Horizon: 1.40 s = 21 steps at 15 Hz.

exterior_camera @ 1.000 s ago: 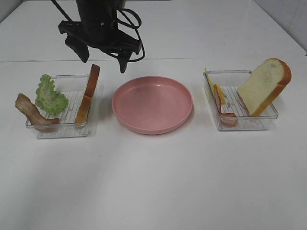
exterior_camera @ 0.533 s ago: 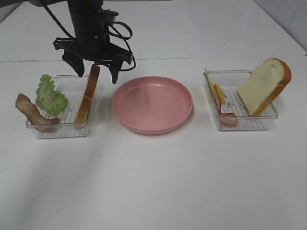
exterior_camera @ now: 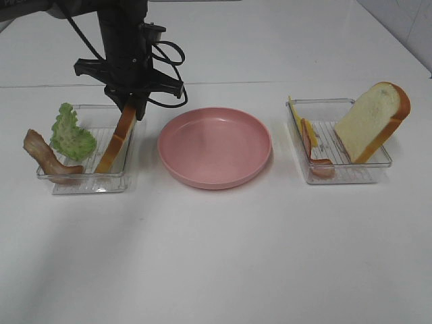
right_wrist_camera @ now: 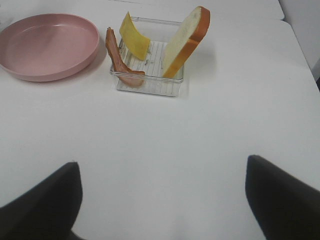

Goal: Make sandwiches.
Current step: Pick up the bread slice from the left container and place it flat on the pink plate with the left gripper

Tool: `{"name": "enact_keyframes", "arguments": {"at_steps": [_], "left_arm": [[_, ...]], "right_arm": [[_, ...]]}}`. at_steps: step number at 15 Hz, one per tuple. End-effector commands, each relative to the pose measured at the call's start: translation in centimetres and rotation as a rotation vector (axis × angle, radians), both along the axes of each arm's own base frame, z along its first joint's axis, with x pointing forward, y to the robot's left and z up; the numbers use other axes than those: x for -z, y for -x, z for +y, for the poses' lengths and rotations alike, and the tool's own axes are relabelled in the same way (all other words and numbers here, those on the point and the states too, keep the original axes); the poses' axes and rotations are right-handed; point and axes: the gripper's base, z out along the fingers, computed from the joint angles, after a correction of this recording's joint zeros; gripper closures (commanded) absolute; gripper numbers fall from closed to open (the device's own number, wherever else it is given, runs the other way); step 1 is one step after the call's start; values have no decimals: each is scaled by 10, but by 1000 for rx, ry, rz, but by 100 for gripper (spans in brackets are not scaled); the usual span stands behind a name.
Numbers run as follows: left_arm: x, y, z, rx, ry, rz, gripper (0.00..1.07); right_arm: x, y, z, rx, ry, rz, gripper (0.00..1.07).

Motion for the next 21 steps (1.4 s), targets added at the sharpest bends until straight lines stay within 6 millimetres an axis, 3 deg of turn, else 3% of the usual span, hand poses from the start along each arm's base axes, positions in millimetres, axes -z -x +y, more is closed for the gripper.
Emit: {"name": "enact_keyframes", "arguments": {"at_steps": [1,3,7,10,13,15,17,19,21], "left_arm": [[-5,6,-2,11,10,36,107],[-11,7,-2,12,15,25,107],[-44,12,0,13,47,-34,107],[-88,23,4,26,92,-116,107],[-113,24,3,110,181,-176,107],[-118,19,6,126,333,-175,107],[-120,4,17,167,621,-173,107],[-109,-6,19,197,803,-147,107],[-85,-14,10,236,906,-106,107]], "right_arm": [[0,3,0,1,12,-25,28],[0,3,0,1,12,-25,28],[0,3,0,1,12,-25,28],[0,3,0,1,12,-25,28],[0,3,0,1,12,-25,28],[0,3,0,1,12,-25,28],[0,3,0,1,12,-25,28],[0,3,0,1,12,-25,28],[0,3,0,1,12,-25,28]]}}
